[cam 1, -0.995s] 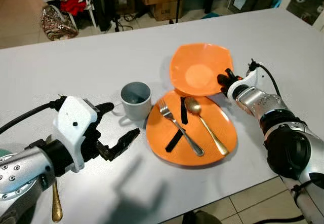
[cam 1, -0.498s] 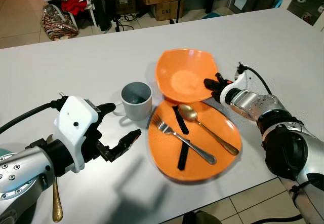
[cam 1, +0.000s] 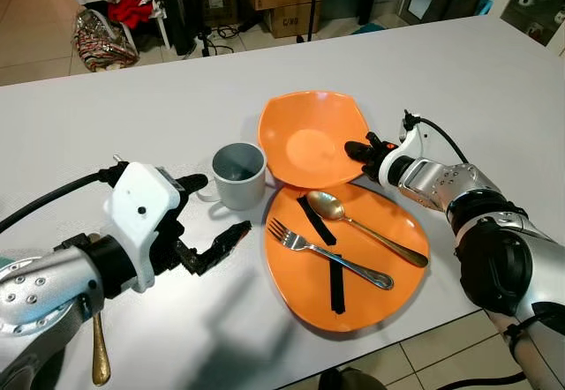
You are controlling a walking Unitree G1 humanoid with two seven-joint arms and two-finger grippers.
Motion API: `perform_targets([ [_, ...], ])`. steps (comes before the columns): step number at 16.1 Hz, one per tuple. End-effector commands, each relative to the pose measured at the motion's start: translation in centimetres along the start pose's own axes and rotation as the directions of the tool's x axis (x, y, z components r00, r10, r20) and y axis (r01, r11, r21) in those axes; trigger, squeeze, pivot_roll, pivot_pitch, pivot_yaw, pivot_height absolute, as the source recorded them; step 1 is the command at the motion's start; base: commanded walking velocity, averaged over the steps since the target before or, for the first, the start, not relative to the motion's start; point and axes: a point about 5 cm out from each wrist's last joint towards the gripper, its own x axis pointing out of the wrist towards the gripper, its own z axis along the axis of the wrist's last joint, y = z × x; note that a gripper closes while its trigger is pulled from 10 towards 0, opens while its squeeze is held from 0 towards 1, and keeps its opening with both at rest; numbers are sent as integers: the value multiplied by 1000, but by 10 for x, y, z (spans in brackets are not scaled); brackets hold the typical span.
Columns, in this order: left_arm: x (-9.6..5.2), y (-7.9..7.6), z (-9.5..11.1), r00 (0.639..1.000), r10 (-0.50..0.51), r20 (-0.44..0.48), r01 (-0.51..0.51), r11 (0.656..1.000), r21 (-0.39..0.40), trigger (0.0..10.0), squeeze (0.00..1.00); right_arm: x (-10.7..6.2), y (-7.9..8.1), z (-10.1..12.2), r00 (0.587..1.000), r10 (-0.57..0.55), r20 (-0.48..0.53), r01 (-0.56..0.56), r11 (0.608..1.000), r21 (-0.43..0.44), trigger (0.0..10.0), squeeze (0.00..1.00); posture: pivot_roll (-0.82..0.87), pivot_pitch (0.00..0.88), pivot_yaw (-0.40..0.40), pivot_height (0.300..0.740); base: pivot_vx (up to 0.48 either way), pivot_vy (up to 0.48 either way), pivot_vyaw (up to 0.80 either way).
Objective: Setting the table
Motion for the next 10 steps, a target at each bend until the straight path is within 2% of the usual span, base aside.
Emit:
perform_targets([
  [1, 1, 0, 2, 1000, -1, 4, 1, 1000, 22, 10000, 0, -1, -5, -1, 1000, -31, -6, 31, 1000, -5, 10000, 839, 250, 81, 16, 740, 0, 0, 0],
  [2, 1, 2, 1, 1000, 8, 6, -8, 1000, 25, 10000, 0, -3, -8, -1, 999, -47, 2, 47, 999, -1, 10000, 957, 248, 78, 14, 740, 0, 0, 0],
  [3, 2, 2, 1, 1000, 12, 6, -12, 1000, 26, 10000, 0, -3, -9, -1, 999, -48, 3, 48, 999, -1, 10000, 988, 245, 71, 13, 740, 0, 0, 0],
  [8, 12, 6, -4, 998, 46, 49, -45, 999, -13, 10000, 0, -12, -13, 9, 999, 12, 48, -14, 998, 59, 10000, 1000, 204, 6, 12, 740, 0, 0, 0],
  [10, 18, 8, -4, 996, 49, 79, -47, 999, -28, 10000, 0, -19, -13, 20, 994, 75, 84, -81, 994, 76, 10000, 1000, 182, 0, 14, 740, 0, 0, 0],
])
